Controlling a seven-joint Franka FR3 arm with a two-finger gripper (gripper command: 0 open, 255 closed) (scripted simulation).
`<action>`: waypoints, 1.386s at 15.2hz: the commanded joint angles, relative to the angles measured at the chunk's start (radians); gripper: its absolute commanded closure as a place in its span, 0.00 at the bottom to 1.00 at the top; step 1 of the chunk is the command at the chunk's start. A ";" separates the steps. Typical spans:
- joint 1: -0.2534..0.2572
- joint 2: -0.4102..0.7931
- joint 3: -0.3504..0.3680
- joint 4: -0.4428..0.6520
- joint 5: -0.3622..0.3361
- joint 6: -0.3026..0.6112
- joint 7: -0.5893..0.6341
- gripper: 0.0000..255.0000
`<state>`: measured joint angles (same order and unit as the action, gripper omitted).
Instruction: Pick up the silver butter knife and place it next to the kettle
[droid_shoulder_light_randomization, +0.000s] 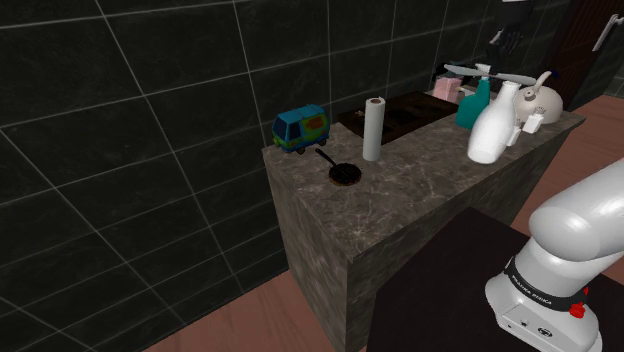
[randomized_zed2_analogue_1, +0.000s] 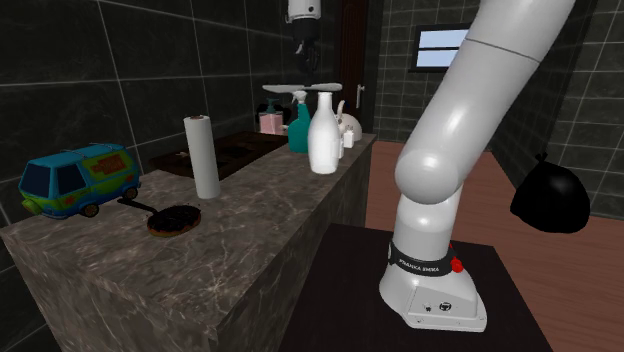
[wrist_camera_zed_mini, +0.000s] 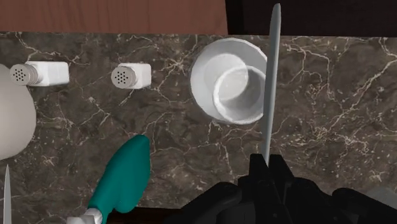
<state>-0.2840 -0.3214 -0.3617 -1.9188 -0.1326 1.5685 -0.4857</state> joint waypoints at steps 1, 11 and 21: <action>-0.012 0.054 -0.041 0.049 0.004 0.008 -0.058 1.00; -0.110 0.364 -0.219 0.360 0.120 -0.011 -0.352 1.00; -0.140 0.421 -0.238 0.311 0.151 0.086 -0.403 1.00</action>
<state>-0.4237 0.1003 -0.5995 -1.5966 0.0181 1.6436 -0.8876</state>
